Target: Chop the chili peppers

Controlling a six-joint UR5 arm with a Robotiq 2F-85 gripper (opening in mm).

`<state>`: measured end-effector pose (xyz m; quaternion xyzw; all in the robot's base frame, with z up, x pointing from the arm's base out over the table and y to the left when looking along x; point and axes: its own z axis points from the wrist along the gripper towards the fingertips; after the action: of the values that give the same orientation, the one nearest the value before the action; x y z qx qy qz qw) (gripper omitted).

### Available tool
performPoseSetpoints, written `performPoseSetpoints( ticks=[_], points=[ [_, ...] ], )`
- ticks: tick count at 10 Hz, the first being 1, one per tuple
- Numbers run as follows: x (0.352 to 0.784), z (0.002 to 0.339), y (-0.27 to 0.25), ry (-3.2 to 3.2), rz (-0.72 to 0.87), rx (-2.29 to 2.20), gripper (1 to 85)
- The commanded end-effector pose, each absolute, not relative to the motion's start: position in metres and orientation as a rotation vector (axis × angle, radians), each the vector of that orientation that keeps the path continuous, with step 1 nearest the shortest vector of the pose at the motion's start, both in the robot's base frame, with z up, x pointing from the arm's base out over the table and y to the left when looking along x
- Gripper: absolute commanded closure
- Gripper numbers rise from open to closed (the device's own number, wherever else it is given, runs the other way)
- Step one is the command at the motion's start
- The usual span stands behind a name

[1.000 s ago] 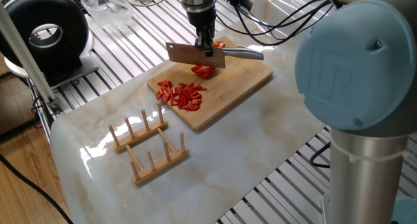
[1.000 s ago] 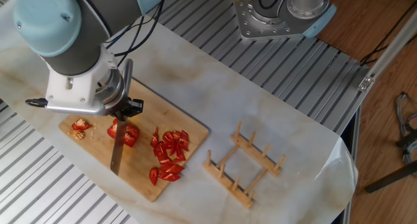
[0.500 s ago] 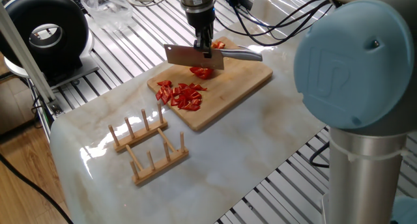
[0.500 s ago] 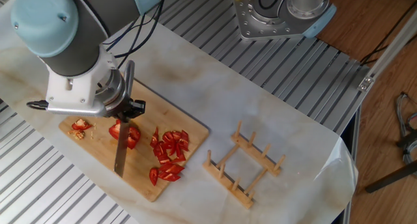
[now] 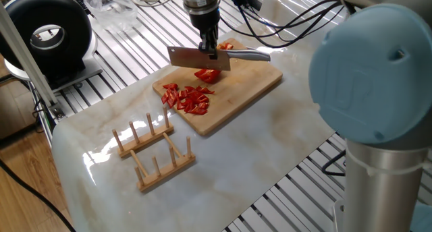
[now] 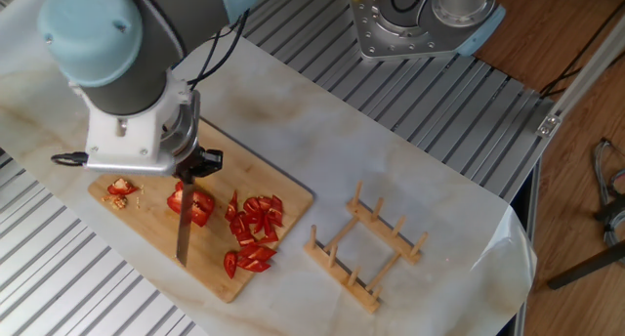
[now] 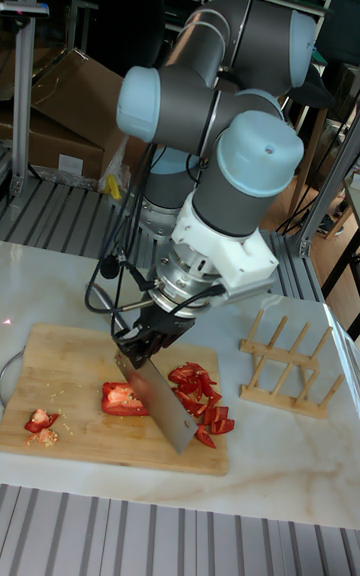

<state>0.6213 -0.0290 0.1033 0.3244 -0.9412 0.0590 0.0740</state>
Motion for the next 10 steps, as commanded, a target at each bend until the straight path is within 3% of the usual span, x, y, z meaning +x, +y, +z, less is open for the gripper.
performPoseSetpoints(
  ticks=[1, 10],
  points=[
    [0.610, 0.117, -0.037, -2.841, 0.213, 0.964, 84.3],
    [0.613, 0.115, -0.021, -2.927, 0.093, 0.882, 84.3]
  ],
)
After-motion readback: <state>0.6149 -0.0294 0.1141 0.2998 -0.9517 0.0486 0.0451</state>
